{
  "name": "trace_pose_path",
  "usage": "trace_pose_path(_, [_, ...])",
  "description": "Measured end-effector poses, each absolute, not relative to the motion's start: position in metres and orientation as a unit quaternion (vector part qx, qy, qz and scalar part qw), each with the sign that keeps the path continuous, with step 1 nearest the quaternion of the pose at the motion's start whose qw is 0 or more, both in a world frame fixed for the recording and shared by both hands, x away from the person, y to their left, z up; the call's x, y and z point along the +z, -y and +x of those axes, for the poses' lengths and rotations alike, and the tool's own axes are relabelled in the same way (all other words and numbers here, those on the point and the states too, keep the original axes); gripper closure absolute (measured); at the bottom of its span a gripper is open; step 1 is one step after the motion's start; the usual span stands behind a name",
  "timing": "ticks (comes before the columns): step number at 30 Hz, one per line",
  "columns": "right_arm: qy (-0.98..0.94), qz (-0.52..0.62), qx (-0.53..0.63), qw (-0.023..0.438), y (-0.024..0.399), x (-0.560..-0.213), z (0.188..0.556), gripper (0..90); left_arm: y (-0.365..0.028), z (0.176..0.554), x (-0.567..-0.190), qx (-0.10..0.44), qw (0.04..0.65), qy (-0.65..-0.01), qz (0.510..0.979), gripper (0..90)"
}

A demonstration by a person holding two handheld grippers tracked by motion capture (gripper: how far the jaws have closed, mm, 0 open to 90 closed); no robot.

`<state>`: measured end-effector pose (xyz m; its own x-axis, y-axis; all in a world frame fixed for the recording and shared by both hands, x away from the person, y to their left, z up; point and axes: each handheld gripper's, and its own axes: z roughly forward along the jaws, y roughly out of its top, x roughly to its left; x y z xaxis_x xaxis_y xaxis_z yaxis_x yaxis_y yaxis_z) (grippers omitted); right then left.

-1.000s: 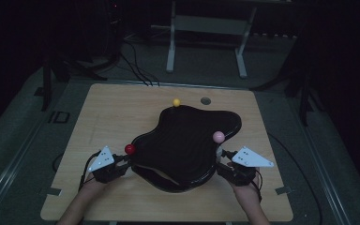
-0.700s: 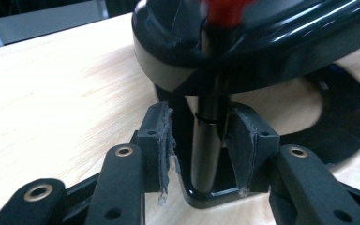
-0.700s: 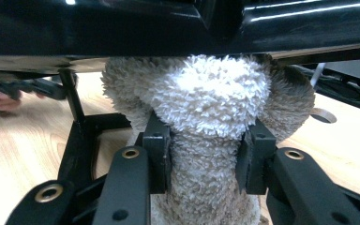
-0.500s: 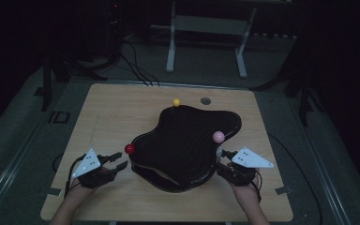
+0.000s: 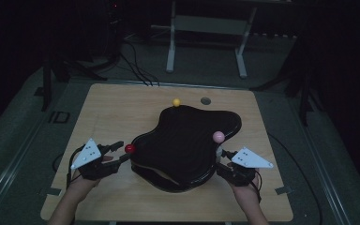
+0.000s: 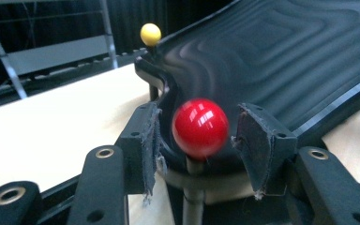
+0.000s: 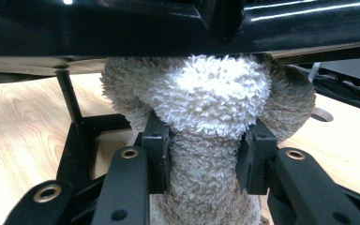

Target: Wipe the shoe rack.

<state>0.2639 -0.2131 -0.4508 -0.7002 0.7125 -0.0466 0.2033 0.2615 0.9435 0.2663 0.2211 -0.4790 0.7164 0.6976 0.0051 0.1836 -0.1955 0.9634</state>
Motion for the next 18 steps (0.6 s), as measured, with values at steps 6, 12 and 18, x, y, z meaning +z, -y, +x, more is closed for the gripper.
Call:
trace_pose_path(6, [-0.754,0.305,0.531,0.238,0.214,-0.451,0.264,60.1,-0.209,0.282,-0.483,0.211,0.553,-0.307,0.745,48.5])
trace_pose_path(12, [-0.756,0.304,0.531,0.234,0.215,-0.45,0.266,56.0,-0.205,0.287,-0.492,0.206,0.562,-0.295,0.745,57.2])
trace_pose_path(18, [-0.758,0.3,0.527,0.239,0.211,-0.449,0.268,55.0,-0.206,0.289,-0.494,0.218,0.565,-0.297,0.738,57.1])
